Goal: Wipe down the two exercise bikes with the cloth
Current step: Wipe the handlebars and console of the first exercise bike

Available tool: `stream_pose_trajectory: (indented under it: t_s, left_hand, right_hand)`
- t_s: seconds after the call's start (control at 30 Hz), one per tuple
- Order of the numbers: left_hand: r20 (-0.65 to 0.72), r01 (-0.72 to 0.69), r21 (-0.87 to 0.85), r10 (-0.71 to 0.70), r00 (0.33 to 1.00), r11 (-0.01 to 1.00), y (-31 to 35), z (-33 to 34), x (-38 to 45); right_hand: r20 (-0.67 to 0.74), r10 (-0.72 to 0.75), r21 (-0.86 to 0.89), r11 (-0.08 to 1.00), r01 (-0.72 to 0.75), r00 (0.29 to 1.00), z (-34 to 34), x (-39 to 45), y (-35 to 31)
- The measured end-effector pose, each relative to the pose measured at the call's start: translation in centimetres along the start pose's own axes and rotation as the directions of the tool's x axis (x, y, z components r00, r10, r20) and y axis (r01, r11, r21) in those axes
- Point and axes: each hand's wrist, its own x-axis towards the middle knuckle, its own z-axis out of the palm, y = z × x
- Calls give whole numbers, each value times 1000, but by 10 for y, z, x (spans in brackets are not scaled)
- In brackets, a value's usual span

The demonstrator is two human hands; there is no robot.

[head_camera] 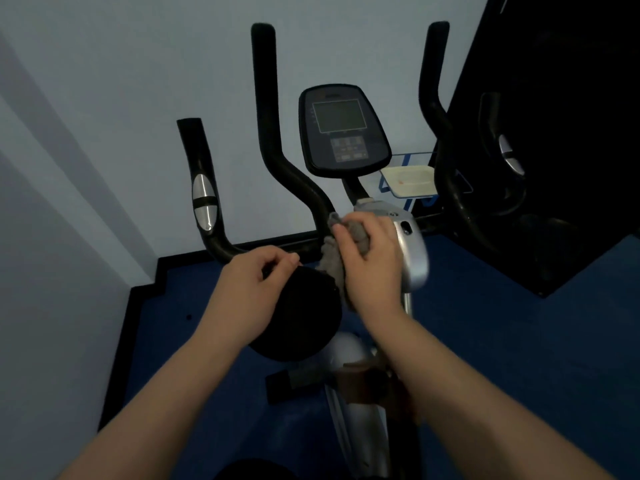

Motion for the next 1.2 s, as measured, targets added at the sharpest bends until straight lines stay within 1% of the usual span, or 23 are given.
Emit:
stream_pose_trajectory:
  t_s: [0.07,0.1,0.17,0.2,0.27,0.3,0.33,0.4,0.5,0.57,0.6,0.67,0.73,0.83,0.93,1.0,1.1,1.13,1.2]
  left_hand:
    - [-3,-4,-4,4,1000,1000,1,0,0]
    - [-5,-7,-2,7,1000,1000,1,0,0]
    - [-4,-4,11,4,1000,1000,1,0,-1]
    - [-3,1,13,0,1000,1000,0,1,-1]
    - [-2,3,8,-3,1000,1000,0,1,-1]
    - [-3,3,6,-3,1000,1000,0,1,-1]
    - [-7,3,4,-3,1000,1000,0,1,0]
    - [-18,7,-6,-7,1000,1000,-1,1,0]
    - [-23,5,-15,-6,1000,1000,-1,1,0]
    - [-19,9,-20,-9,1000,1000,-1,2,-1]
    - [-21,10,-16,-10,1000,1000,-1,2,-1]
    - [-27,8,-1,-8,1000,1000,-1,2,-1]
    - [-31,10,-7,-10,999,1000,0,2,-1]
    - [-26,22,-43,-23,999,999,0,0,-1]
    - [-20,21,-43,-22,1000,999,-1,1,-2]
    - [-23,14,-27,-14,1000,1000,-2,2,-1]
    - [-7,14,-27,-15,1000,1000,-2,2,0]
    - [-3,15,-38,-15,1000,999,-1,2,0]
    - [-5,21,-56,-21,1000,998,-1,1,0]
  right_hand:
    - [-22,6,27,1000,-5,1000,2,-24,2]
    - [-9,-6,54,999,7,1000,1,-43,5]
    - [31,-77,101,992,74,997,-3,-75,11]
    - [51,-120,94,989,114,992,-4,-79,15]
    - [83,-169,44,985,166,982,-6,-59,16]
    - [65,-158,7,987,157,985,-6,-41,16]
    - [31,-111,-26,993,112,993,-4,-22,13]
    - [-2,-11,-12,1000,11,1000,-1,1,6]
    - [-31,31,4,1000,-31,999,2,-22,1]
    - [-12,6,32,999,-6,1000,-2,-46,0]
    - [6,-29,3,1000,29,1000,-4,-45,2]
    - [48,-84,-102,991,89,995,-3,-19,3]
    - [87,-94,-173,979,108,992,3,17,-4]
    - [88,-138,-235,960,155,987,13,32,-10]
    - [104,-181,-232,952,201,978,5,12,-2]
    - [155,-198,-230,946,231,968,0,7,2]
    - [229,-237,-318,898,303,944,8,33,-6]
    - [238,-239,-338,888,311,941,13,43,-10]
    - [217,-219,-339,897,284,951,21,54,-15]
